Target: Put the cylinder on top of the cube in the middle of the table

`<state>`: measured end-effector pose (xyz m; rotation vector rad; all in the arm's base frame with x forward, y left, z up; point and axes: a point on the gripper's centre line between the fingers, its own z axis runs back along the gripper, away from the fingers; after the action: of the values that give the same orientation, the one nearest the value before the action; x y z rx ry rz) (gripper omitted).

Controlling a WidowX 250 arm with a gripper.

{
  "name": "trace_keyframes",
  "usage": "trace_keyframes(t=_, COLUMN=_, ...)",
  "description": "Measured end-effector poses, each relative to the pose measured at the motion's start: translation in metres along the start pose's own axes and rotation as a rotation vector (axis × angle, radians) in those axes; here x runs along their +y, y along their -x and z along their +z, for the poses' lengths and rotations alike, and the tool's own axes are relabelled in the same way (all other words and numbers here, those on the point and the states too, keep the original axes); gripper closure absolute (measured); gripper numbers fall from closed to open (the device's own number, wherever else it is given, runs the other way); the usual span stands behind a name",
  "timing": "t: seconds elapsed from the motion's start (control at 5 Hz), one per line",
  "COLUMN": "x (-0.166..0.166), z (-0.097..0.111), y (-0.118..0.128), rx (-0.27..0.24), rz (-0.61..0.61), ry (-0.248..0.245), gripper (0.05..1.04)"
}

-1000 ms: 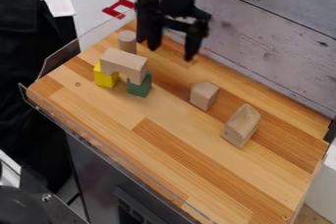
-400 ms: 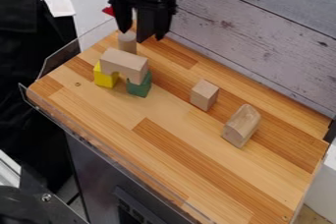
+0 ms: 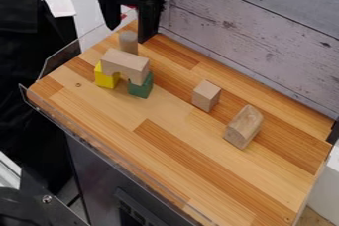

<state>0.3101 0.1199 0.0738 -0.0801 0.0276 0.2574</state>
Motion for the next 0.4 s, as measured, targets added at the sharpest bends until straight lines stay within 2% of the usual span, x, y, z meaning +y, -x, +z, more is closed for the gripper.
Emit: trace_keyframes(t=0.4, x=0.0091, z=-0.0200, y=-0.0127, rx=0.040, rz=-0.005, ry=0.005, gripper=0.083)
